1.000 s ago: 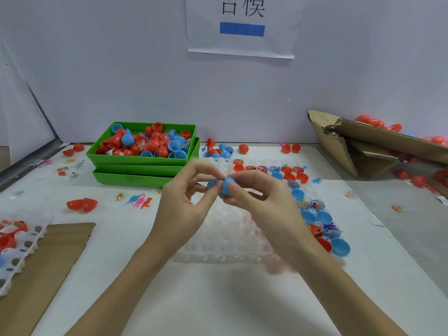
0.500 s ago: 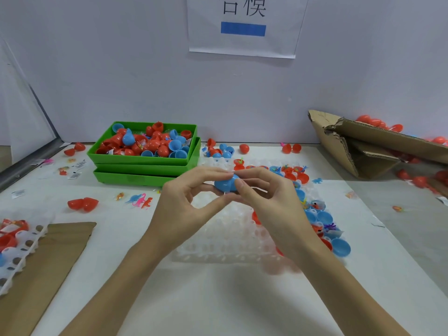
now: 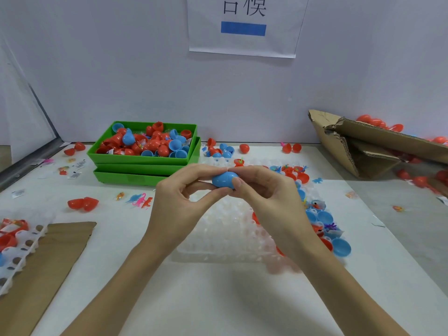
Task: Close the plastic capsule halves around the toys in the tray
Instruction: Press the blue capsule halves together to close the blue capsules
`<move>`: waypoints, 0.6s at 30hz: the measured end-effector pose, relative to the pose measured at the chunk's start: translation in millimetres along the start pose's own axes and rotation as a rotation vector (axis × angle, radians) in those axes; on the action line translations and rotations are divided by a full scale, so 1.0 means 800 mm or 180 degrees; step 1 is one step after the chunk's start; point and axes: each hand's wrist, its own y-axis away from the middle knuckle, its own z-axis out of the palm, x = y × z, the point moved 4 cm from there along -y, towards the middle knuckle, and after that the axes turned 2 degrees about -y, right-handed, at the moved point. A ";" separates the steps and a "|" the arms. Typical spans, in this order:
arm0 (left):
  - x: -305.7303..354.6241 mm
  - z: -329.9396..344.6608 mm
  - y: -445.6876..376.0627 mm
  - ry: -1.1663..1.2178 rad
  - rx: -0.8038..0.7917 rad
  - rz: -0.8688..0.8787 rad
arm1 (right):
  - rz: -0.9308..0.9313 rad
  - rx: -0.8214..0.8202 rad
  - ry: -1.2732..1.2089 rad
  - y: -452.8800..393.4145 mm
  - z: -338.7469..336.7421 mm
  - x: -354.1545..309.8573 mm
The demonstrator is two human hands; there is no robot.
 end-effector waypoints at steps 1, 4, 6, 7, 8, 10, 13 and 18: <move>0.000 0.000 0.000 0.0005 0.0026 0.0007 | -0.0010 0.0026 -0.0033 0.001 0.001 0.000; 0.001 0.001 0.001 0.0030 0.0062 0.0026 | -0.0040 0.0103 -0.0109 0.002 0.000 -0.001; 0.003 0.001 0.002 0.0058 0.0066 0.0057 | -0.0024 0.0114 -0.0157 0.002 0.000 -0.001; 0.003 0.000 0.002 0.0079 0.0074 0.0062 | -0.0008 0.0107 -0.0188 0.002 0.000 -0.001; 0.004 0.000 0.002 0.0092 0.0085 0.0055 | 0.0003 0.0099 -0.0207 0.002 -0.001 -0.001; 0.003 0.000 0.003 0.0094 0.0109 -0.0013 | 0.0011 0.0106 -0.0188 0.002 -0.002 -0.001; 0.004 0.005 0.006 -0.0056 0.0196 -0.0070 | 0.0066 0.0206 -0.0262 0.003 0.001 0.002; 0.012 0.025 0.014 -0.0718 0.0213 0.0225 | 0.0622 0.0290 -0.1017 0.007 0.006 0.015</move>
